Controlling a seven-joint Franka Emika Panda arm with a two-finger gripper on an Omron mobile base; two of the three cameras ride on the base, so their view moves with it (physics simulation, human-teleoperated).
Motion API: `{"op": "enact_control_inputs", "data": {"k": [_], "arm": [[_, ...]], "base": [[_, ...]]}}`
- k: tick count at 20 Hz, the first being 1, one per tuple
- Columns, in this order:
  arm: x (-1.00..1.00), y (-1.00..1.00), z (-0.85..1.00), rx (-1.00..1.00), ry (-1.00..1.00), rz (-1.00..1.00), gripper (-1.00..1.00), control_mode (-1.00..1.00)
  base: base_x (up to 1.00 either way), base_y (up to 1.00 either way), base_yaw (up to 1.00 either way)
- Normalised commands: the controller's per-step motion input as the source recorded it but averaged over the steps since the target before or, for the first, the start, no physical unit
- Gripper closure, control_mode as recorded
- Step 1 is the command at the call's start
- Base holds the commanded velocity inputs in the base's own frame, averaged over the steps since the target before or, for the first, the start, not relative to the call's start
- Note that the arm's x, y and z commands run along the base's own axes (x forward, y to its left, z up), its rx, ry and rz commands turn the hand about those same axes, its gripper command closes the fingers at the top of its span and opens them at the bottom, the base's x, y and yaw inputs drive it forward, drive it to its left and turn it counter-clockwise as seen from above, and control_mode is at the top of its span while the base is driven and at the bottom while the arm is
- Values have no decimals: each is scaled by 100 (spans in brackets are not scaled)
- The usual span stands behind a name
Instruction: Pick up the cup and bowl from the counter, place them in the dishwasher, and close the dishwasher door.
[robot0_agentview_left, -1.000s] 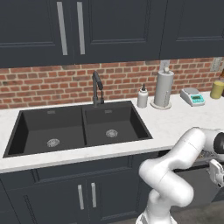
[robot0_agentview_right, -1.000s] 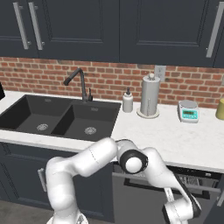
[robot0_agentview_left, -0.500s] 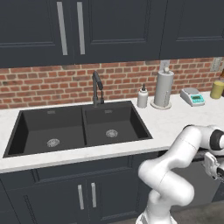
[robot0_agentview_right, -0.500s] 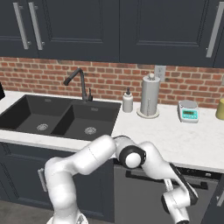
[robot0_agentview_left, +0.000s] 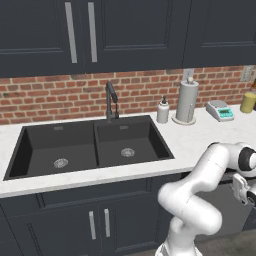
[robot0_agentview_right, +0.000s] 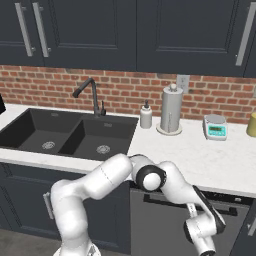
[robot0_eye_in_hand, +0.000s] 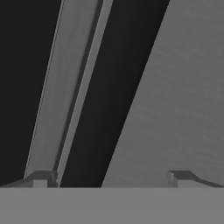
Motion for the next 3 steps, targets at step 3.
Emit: {"op": "enact_control_inputs", "data": {"k": [3], "arm": [[51,24,0,0,-9,0,-100,-100]], "base": [[0,0,0]]}}
